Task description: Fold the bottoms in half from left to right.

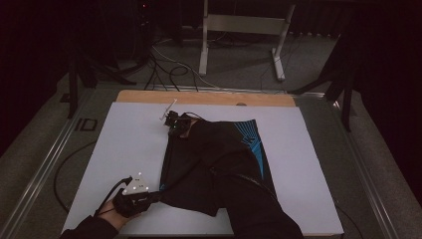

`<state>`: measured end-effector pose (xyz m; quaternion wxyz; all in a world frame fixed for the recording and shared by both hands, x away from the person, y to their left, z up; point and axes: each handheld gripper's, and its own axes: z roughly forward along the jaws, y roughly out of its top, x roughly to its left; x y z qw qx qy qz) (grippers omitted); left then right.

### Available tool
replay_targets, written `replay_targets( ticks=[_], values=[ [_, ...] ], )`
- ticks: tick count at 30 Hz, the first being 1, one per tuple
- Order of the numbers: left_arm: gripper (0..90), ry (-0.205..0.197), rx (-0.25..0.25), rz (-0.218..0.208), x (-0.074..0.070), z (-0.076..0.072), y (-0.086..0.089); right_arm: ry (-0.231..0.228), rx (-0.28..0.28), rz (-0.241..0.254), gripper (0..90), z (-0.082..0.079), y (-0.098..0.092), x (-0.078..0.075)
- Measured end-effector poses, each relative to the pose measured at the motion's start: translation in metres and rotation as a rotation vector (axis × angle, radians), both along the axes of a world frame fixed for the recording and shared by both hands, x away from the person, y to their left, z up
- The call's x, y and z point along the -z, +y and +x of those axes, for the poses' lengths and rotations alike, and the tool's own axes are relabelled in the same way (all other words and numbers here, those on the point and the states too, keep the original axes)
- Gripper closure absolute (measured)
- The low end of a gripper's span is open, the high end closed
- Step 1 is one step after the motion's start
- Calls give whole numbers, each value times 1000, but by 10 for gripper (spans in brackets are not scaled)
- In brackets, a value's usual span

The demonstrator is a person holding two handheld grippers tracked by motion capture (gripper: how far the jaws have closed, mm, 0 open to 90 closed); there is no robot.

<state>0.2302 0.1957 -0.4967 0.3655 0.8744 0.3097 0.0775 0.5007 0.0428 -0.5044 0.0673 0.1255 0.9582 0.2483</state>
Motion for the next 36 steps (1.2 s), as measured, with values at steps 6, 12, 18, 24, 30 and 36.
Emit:
replay_targets(
  ticks=[6,12,18,24,30,36],
  values=[
    [849,-1,-3,-10,-1,0,1,-32,-18,24,895,0,-4,-9],
    [849,-6,-3,-24,-4,-1,0,-36,-13,56,894,-2,-12,-20],
    [849,-8,-1,-45,-8,-1,0,-53,-21,79,895,-4,-19,-30],
    [850,-14,12,-65,-13,-1,-4,-61,-14,106,895,-7,-28,-40],
    [850,-20,35,-71,-17,3,-10,-54,11,121,895,-10,-37,-48],
    [850,-19,52,-85,-22,5,-15,-53,23,147,895,-11,-47,-54]
  ],
)
